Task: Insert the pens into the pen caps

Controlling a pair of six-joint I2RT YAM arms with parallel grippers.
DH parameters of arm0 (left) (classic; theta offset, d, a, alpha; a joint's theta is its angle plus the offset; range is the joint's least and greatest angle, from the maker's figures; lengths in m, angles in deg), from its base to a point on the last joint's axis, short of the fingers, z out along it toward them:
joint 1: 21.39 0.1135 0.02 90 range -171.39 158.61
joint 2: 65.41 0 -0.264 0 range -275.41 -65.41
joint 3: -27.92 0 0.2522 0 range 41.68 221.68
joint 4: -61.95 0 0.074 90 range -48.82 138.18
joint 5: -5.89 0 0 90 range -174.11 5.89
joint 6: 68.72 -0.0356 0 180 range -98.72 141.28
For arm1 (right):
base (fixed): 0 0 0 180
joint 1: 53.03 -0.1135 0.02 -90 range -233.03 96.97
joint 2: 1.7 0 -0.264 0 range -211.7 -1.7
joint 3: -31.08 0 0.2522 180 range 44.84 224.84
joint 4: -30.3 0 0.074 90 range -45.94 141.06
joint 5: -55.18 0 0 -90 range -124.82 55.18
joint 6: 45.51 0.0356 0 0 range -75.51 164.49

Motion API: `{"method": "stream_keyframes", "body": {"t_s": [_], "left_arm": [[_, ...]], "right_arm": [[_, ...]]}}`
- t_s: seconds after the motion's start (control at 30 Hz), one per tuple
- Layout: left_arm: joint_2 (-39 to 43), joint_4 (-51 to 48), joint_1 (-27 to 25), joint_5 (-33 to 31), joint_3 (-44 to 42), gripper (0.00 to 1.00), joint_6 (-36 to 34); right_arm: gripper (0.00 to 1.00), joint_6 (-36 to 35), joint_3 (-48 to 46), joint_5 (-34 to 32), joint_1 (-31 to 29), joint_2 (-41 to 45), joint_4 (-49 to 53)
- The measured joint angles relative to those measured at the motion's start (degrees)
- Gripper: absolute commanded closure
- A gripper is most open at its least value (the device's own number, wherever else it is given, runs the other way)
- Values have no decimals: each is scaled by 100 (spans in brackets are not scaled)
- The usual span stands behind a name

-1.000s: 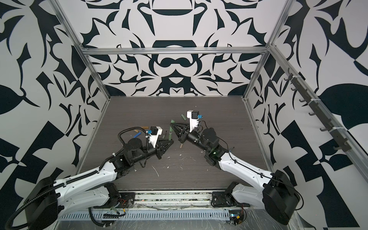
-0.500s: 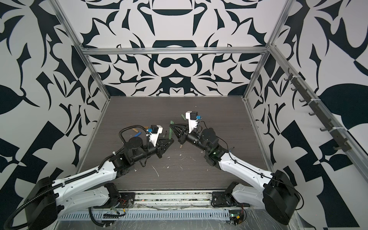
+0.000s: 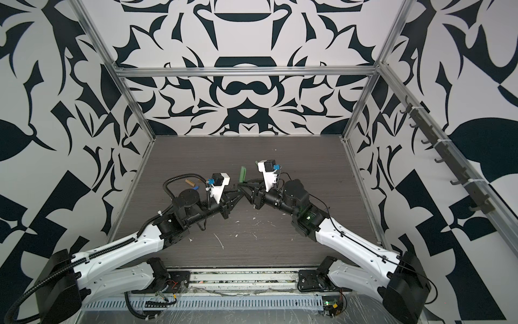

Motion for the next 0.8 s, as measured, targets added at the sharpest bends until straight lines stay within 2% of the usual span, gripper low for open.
{"method": "stream_keyframes", "body": {"t_s": [0.4,0.57,0.8], "left_arm": [[31,177,2,-264,-15,100,-264],[179,197,0,-361,-140,100,-313],[345,190,2,-372,-264,100,-354]], "right_arm": [[56,-208,35,-55,0,345,1276],[59,-413,195,-129,0,492,1816],[64,-1014,1217,-238,0,439,2507]]}}
